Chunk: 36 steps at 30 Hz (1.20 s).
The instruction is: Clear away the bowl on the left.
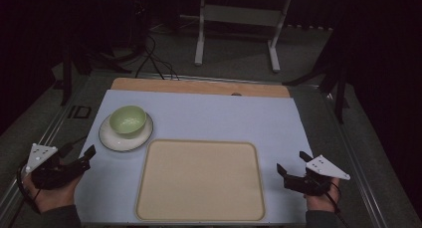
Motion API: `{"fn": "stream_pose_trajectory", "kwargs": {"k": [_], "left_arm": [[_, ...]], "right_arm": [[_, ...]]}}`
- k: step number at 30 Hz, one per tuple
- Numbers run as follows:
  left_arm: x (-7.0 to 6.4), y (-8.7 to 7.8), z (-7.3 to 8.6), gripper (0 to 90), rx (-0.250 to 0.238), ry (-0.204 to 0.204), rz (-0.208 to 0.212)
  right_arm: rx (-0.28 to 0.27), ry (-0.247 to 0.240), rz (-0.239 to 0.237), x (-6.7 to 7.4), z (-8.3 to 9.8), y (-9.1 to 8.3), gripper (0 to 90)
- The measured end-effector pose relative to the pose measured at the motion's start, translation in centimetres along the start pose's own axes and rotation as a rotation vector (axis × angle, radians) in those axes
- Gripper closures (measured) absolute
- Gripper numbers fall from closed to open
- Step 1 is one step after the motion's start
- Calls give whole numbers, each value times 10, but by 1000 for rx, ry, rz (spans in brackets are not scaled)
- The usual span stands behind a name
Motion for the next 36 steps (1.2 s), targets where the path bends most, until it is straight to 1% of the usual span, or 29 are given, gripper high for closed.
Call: {"fn": "stream_pose_trajectory", "kwargs": {"k": [4,7,14,18,24,29,36], "left_arm": [[-1,0,0,283,2,6,-1],[-2,0,1,291,9,10,0],[-4,2,2,296,20,9,-3],[-7,3,3,298,34,13,-4],[-8,5,3,304,43,14,-6],[-8,4,-1,305,36,1,-3],[-13,5,-6,305,33,9,13]], "right_arm": [[-17,3,9,-1,-1,-1,95],[-22,-4,16,0,-2,-2,95],[-37,-8,16,0,-3,-3,95],[-35,-12,13,1,-3,-2,95],[-47,-7,15,0,-4,-4,95],[-47,-3,20,0,-3,-4,95],[-54,0,26,-1,-3,-5,95]]}}
Point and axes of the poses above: each handheld gripper's, and its own axes: y roughly forward along the jaws, z roughly out of its underside, x roughly to its left, the point moved 3 cm from there along y, roughly forward along the jaws, and after that the axes turned 7 degrees about -z, right-handed, at the moved point
